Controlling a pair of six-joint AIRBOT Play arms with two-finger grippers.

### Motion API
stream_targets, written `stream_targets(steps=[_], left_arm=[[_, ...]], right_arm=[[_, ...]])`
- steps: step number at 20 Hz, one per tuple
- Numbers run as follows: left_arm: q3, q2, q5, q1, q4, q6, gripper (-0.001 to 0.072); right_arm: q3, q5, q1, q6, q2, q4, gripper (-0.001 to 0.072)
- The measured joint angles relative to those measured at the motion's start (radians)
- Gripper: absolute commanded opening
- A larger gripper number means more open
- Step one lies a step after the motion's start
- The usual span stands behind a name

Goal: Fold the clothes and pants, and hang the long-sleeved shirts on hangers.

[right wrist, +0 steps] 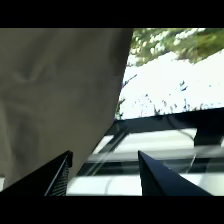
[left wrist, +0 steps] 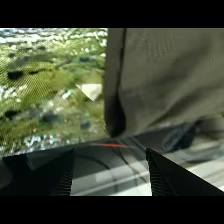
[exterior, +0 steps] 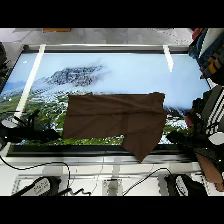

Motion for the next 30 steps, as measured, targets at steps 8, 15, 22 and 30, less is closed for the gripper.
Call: stream_targets(steps=[8, 15, 22, 30], left_arm=[[-0.042, -0.039, 0.06, -0.054, -0.06, 0.03, 0.0453], [-0.044, -0.084, 0.144, -0.101, -0.06, 0.047, 0.0014], [-0.044, -0.09, 0.193, -0.108, -0.094, 0.051, 0.0014], [-0.044, -0.091, 0.205, -0.108, -0.13, 0.051, 0.0014]], right_arm=[[-0.006, -0.033, 0.0, 0.009, 0.003, -0.004, 0.0475], [-0.006, -0.026, 0.0, 0.035, 0.003, -0.076, 0.0283], [-0.008, 0.036, 0.0, 0.012, -0.116, -0.091, 0.0379], [-0.006, 0.045, 0.0, -0.092, -0.422, 0.08, 0.0498]])
